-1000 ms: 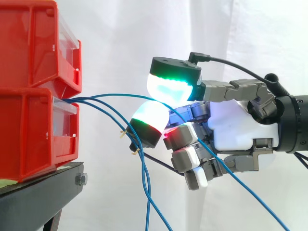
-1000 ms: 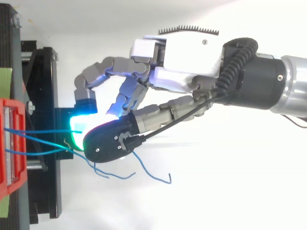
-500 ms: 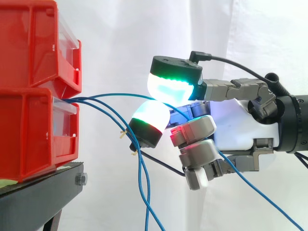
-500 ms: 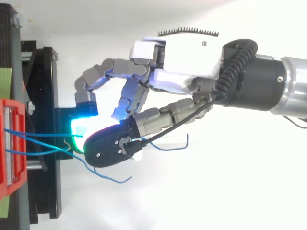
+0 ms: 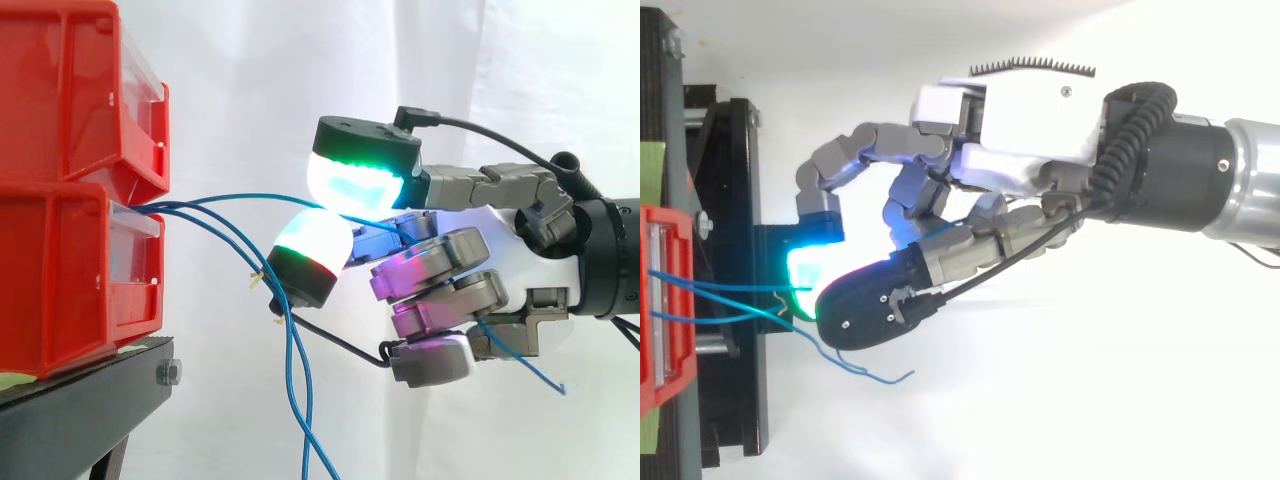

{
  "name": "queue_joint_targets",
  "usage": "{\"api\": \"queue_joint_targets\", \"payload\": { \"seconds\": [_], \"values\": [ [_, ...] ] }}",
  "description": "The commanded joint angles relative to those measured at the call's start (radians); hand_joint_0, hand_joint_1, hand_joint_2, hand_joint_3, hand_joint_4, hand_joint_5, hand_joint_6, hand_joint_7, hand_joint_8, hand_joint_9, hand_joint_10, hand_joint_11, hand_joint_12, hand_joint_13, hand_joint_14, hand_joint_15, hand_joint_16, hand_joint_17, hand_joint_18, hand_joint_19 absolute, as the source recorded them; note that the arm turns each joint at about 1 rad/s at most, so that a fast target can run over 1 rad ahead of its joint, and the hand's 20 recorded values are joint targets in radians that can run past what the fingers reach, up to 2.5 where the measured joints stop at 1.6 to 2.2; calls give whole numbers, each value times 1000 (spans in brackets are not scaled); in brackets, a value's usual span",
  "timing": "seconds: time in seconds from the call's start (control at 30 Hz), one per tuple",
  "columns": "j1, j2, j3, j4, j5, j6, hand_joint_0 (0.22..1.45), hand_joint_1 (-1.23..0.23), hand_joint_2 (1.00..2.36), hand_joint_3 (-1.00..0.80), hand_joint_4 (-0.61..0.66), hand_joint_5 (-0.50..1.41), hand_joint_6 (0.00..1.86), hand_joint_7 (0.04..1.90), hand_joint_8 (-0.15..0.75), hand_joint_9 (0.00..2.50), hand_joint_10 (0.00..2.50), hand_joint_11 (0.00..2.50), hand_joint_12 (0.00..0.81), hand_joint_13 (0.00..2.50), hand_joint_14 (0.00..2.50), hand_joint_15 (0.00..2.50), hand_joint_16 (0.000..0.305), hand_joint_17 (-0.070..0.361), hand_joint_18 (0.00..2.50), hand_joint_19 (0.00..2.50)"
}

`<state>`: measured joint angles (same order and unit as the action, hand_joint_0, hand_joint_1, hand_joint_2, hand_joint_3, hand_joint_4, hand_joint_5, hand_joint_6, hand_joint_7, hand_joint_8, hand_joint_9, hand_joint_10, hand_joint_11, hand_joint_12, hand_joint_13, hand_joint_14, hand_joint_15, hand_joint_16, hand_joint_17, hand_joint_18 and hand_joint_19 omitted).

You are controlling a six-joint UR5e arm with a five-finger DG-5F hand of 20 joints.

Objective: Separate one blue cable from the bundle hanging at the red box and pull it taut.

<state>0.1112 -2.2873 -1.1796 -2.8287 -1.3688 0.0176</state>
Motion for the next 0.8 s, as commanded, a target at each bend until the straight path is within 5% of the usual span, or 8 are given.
{"api": "queue_joint_targets", "payload": {
  "seconds": [0.0,0.23,0.77],
  "values": [
    [-1,0,0,0,2,1,659,-774,1023,-88,63,-178,828,1098,304,1080,1293,1614,368,1126,1947,1510,46,103,1343,1204],
    [-1,-6,0,0,-1,10,658,-776,1023,-67,58,-178,830,1096,305,1034,1609,1510,378,993,2496,1456,43,96,1443,1461],
    [-4,-7,-6,2,-3,28,658,-778,1021,-22,59,-173,838,1120,318,1037,1781,1456,386,981,2500,1442,45,102,1507,1459]
  ]
}}
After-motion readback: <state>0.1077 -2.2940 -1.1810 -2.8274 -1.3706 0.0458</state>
